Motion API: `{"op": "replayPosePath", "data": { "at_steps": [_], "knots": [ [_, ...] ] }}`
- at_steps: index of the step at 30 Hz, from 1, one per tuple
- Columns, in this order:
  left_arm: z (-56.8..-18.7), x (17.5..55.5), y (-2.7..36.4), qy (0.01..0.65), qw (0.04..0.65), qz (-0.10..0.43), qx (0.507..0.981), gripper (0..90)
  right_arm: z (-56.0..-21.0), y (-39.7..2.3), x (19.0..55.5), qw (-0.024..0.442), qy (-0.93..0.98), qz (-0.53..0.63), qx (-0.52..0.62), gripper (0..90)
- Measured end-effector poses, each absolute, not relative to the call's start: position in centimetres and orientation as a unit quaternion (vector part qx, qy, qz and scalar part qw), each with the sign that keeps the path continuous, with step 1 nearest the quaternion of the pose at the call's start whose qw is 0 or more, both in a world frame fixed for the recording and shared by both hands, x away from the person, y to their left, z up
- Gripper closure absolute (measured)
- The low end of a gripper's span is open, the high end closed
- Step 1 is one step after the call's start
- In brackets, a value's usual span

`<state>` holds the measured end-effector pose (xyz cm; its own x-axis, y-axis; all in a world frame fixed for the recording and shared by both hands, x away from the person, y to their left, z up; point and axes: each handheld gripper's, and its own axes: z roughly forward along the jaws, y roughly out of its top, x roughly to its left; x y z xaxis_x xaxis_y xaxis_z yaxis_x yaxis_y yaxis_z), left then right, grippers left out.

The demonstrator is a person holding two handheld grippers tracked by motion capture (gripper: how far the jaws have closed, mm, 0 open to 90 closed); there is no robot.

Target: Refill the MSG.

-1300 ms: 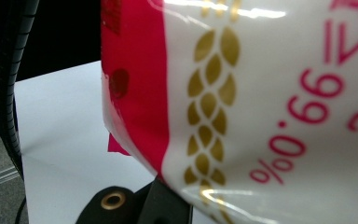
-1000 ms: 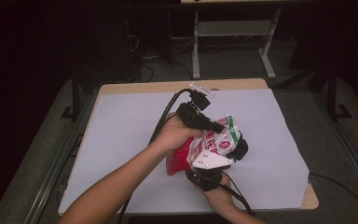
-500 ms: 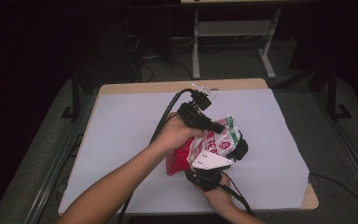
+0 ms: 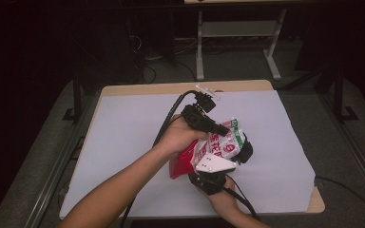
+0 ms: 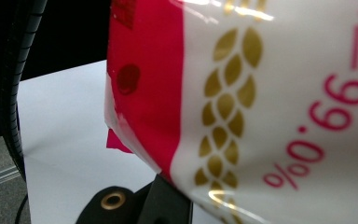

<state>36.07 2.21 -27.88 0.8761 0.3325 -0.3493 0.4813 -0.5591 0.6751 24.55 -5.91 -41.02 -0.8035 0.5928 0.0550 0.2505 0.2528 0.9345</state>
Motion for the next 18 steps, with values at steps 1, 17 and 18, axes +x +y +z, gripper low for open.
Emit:
{"op": "replayPosePath", "data": {
  "at_steps": [1, 17, 18],
  "knots": [
    [-27.89, 36.05, 2.20, 0.232, 0.408, -0.092, 0.878, 90.0, -41.03, -5.91, 24.55, 0.157, 0.776, 0.548, 0.272, 90.0],
    [-28.00, 36.17, 2.08, 0.229, 0.404, -0.092, 0.881, 90.0, -41.05, -5.85, 24.52, 0.155, 0.775, 0.548, 0.274, 90.0],
    [-28.02, 36.14, 2.05, 0.230, 0.404, -0.094, 0.881, 90.0, -41.05, -5.84, 24.52, 0.155, 0.775, 0.548, 0.273, 90.0]
  ]
}}
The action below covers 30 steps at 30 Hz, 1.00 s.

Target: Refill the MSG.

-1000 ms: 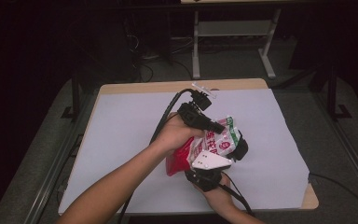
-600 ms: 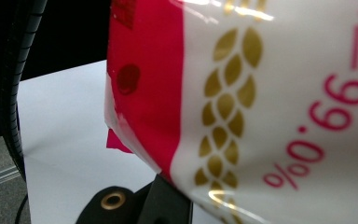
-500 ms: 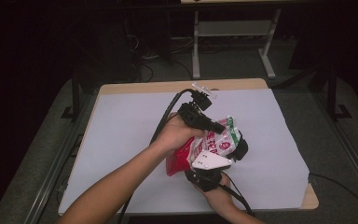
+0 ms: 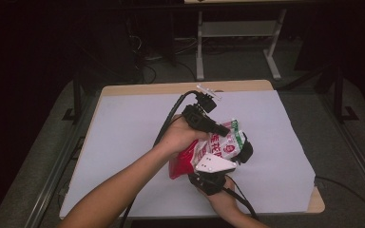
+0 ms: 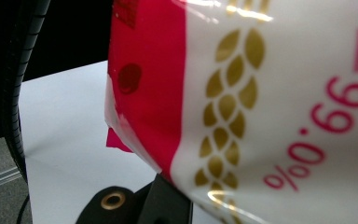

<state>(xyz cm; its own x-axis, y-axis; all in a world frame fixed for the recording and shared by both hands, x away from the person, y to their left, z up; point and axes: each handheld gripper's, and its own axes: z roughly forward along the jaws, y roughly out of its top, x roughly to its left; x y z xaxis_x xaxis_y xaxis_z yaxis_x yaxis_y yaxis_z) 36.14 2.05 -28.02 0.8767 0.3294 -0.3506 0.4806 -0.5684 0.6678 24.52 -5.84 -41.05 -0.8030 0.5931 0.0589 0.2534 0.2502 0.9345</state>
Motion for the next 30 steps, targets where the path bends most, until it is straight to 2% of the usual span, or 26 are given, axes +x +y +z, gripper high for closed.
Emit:
{"op": "replayPosePath", "data": {
  "at_steps": [30],
  "knots": [
    [-28.40, 36.57, 1.32, 0.232, 0.384, -0.101, 0.888, 90.0, -41.15, -5.84, 24.59, 0.146, 0.776, 0.549, 0.274, 90.0]
  ]
}}
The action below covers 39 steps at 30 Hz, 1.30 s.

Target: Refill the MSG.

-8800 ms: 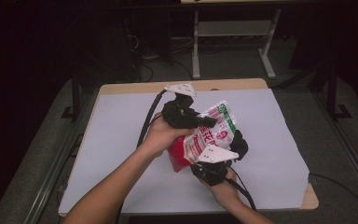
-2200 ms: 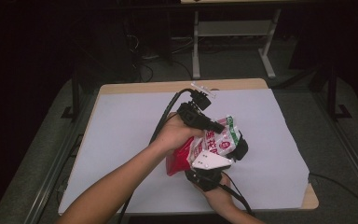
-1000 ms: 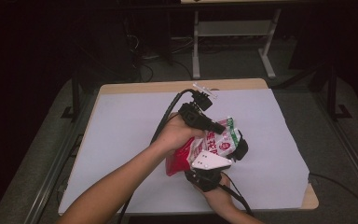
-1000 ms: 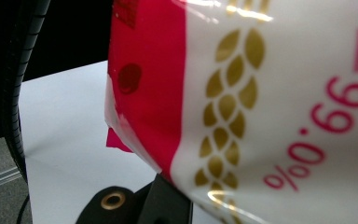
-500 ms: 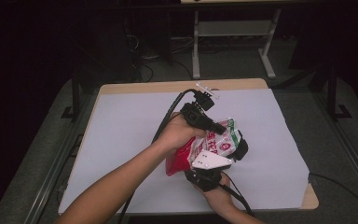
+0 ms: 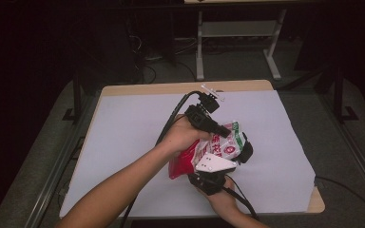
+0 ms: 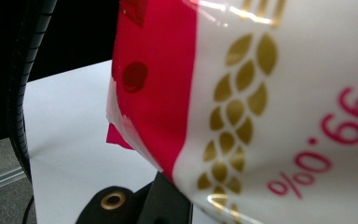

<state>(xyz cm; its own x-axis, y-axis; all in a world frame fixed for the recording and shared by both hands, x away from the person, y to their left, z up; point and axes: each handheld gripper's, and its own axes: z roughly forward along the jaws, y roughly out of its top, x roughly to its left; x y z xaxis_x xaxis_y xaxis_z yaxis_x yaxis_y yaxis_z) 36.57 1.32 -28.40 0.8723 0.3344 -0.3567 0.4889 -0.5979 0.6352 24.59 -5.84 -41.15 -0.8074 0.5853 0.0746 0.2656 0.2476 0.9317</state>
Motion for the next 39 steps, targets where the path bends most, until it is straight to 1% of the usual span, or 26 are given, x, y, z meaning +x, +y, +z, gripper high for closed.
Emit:
{"op": "replayPosePath", "data": {
  "at_steps": [39],
  "knots": [
    [-28.61, 36.45, 0.80, 0.231, 0.377, -0.097, 0.891, 90.0, -41.21, -5.83, 24.55, 0.144, 0.776, 0.549, 0.273, 90.0]
  ]
}}
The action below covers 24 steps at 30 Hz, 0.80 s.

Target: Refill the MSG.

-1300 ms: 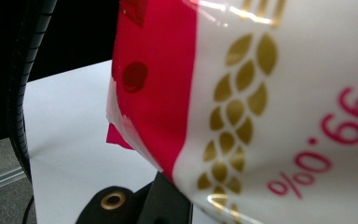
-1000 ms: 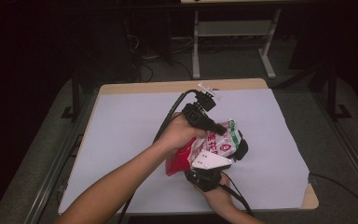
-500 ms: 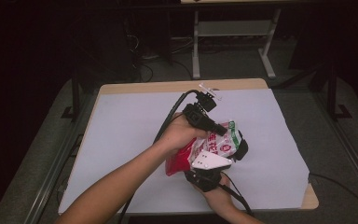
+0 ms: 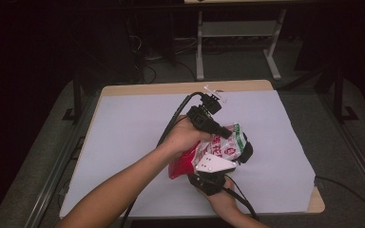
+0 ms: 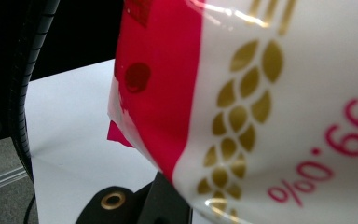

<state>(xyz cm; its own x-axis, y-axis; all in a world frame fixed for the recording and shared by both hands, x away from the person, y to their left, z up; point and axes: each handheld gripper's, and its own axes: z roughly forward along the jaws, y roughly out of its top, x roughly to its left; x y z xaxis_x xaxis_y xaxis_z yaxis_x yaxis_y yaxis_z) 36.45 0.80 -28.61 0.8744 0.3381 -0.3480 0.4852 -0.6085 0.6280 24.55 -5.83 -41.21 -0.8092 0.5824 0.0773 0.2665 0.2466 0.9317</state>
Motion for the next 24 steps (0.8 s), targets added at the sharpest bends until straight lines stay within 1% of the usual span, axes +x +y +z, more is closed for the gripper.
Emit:
{"op": "replayPosePath", "data": {
  "at_steps": [24],
  "knots": [
    [-28.87, 36.50, 0.51, 0.227, 0.373, -0.097, 0.894, 90.0, -41.32, -5.80, 24.52, 0.141, 0.776, 0.550, 0.273, 90.0]
  ]
}}
